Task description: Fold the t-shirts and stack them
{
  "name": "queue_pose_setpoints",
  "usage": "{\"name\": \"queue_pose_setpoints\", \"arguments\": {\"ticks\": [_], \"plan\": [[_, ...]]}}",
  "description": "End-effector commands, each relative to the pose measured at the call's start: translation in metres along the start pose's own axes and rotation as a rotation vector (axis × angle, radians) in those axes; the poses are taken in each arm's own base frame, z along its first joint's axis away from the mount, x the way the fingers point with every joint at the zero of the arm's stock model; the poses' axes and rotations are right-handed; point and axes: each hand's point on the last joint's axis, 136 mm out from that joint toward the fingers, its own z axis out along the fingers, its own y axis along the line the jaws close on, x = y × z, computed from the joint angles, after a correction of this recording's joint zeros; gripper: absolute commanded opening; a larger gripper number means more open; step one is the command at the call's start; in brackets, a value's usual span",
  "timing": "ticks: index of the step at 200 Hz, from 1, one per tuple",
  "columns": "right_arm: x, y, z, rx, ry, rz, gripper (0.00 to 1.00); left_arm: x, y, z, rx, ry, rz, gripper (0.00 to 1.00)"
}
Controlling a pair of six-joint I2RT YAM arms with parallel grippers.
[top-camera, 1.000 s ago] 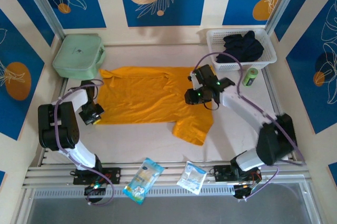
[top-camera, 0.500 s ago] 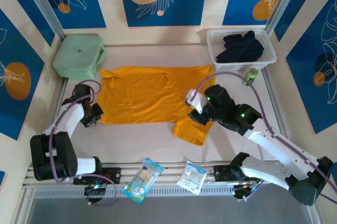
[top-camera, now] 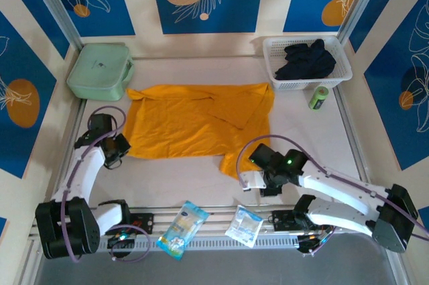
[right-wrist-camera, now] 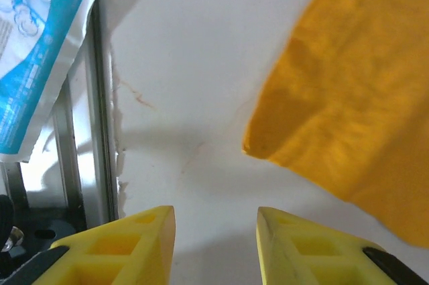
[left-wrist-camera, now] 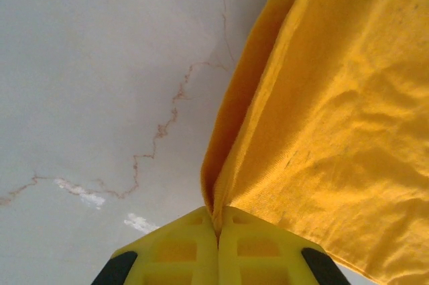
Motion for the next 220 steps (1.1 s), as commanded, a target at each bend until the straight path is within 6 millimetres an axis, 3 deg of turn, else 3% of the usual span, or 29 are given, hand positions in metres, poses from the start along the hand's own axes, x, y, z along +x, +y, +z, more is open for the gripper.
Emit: {"name": "queue_pose_setpoints", "arguments": {"ticks": [1, 53, 75, 112, 140, 161, 194, 220], "plan": [[-0.008, -0.003, 0.013, 0.003, -0.002, -0.075, 0.38, 0.006, -0.001, -0.004, 0.019, 0.009, -0.020, 0.00], [-0.020, -0.022, 0.037, 0.002, 0.060, -0.057, 0.37, 0.012, -0.003, -0.002, 0.051, 0.007, -0.038, 0.00], [-0.019, -0.020, 0.049, -0.040, 0.108, -0.047, 0.34, 0.012, -0.003, -0.001, 0.050, 0.009, -0.034, 0.00], [-0.013, -0.034, 0.059, -0.005, 0.190, -0.029, 0.14, 0.010, -0.004, -0.003, 0.053, -0.002, -0.031, 0.00], [-0.010, -0.049, 0.051, 0.041, 0.205, -0.012, 0.00, 0.011, -0.002, -0.005, 0.047, -0.002, -0.028, 0.00], [-0.010, -0.050, 0.041, 0.064, 0.187, -0.016, 0.00, 0.012, -0.001, -0.006, 0.045, 0.000, -0.030, 0.00], [0.001, -0.032, 0.018, 0.054, 0.171, -0.043, 0.00, 0.016, -0.001, -0.008, 0.043, 0.021, -0.033, 0.00], [0.012, -0.005, -0.005, 0.021, 0.156, -0.065, 0.00, 0.021, 0.002, -0.014, 0.034, 0.033, -0.039, 0.00]]}}
